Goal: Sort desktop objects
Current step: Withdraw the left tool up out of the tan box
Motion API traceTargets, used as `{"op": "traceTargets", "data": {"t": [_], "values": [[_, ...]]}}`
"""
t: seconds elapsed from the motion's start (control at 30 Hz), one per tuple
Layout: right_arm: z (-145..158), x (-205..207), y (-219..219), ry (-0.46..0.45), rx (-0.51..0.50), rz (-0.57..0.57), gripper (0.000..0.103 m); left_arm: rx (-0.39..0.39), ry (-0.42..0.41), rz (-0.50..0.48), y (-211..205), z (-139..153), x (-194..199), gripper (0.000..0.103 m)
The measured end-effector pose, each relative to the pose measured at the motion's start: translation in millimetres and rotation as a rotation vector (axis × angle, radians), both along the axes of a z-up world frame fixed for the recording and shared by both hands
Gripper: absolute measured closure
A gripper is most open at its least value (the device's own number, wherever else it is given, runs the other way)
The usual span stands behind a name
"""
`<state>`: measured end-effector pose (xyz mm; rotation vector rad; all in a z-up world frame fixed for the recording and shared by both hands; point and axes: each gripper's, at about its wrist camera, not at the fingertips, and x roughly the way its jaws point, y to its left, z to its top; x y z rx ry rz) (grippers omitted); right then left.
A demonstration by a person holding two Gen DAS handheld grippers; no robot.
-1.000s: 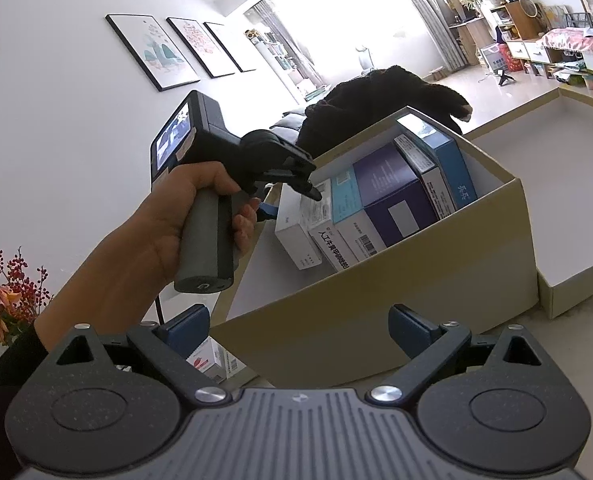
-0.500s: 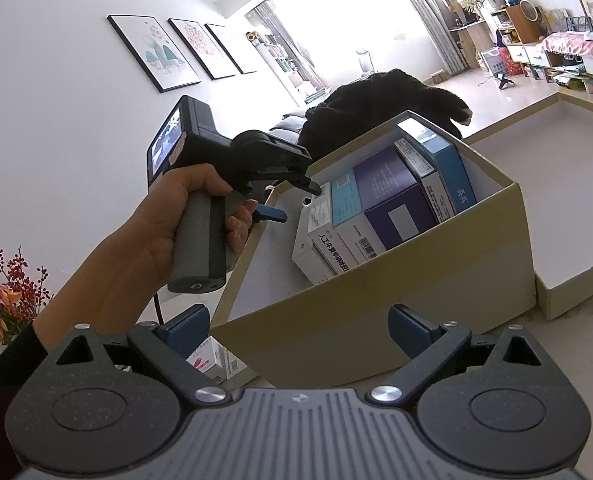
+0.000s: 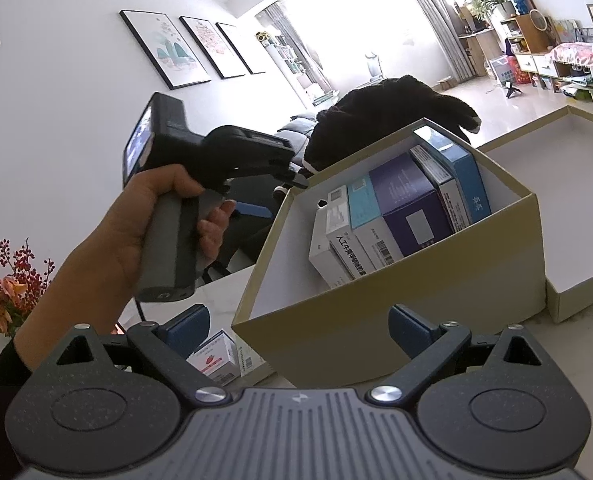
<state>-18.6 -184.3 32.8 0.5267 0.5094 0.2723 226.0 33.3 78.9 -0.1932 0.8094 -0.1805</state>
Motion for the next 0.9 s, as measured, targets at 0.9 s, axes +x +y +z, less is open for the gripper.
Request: {"op": "traceTargets", "data": {"t": [0.9], "values": [[20.7,-15.8,34.2,-0.037,-0.067,0.029,0.005,-0.110,-0.173,-0.051,72.5,21.0,-107.2,0.032]]}}
